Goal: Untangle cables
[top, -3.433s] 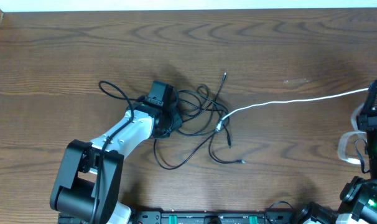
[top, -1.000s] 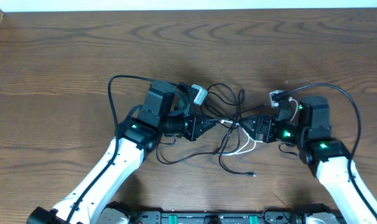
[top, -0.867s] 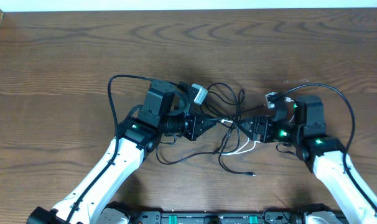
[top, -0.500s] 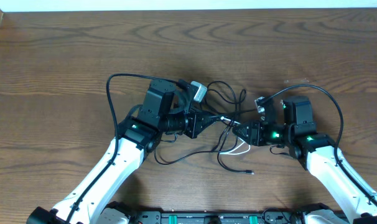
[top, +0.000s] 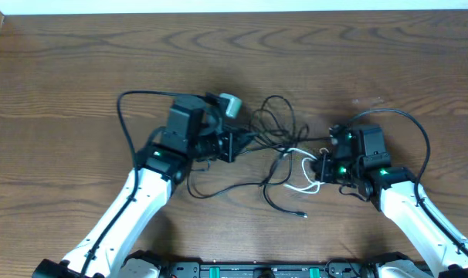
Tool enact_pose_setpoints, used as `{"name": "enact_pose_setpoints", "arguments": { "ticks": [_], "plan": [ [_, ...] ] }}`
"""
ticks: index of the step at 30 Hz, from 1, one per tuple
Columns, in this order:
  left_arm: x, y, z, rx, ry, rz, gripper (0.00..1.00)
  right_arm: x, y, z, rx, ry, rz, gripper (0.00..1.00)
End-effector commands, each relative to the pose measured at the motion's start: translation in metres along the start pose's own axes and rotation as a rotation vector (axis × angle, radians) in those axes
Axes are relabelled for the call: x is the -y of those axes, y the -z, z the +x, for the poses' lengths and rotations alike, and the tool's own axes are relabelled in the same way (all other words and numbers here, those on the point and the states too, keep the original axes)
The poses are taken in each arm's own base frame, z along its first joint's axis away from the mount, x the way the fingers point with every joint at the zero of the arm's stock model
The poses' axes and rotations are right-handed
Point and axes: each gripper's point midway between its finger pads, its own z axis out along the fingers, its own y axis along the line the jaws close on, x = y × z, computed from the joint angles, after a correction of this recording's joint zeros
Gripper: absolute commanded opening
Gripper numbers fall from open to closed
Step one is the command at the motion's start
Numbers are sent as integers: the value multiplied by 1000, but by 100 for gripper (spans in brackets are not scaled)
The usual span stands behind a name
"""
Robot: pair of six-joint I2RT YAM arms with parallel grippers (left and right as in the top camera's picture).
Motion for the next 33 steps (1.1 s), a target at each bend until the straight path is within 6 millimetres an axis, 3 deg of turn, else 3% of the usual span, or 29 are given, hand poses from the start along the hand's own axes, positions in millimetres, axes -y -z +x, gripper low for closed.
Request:
{"name": "enact_pose_setpoints", "arguments": {
  "ticks": [1, 4, 8, 12, 15, 22, 27, 33],
  "plan": [
    [-23, 15, -14, 61, 112, -54, 8, 71, 16, -17, 149, -190, 375, 1],
    [-43, 27, -23, 106, 235, -88, 8, 91, 24, -14, 159, -248, 465, 1],
    [-70, 38, -29, 162, 379, -181, 8, 90, 23, -17, 165, -264, 439, 1],
    [-83, 40, -16, 139, 446, -260, 8, 83, 22, -27, 198, -259, 398, 1],
    [-86, 39, 3, 75, 492, -286, 8, 89, 30, -47, 289, -237, 435, 1],
    [-99, 44, 49, -65, 599, -397, 8, 111, 98, -109, 558, -330, 538, 1],
    [-102, 43, 56, -80, 609, -406, 8, 107, 159, -148, 733, -410, 447, 1],
    [-102, 43, 57, -81, 610, -407, 8, 105, 215, -170, 923, -443, 401, 1]
  ]
}}
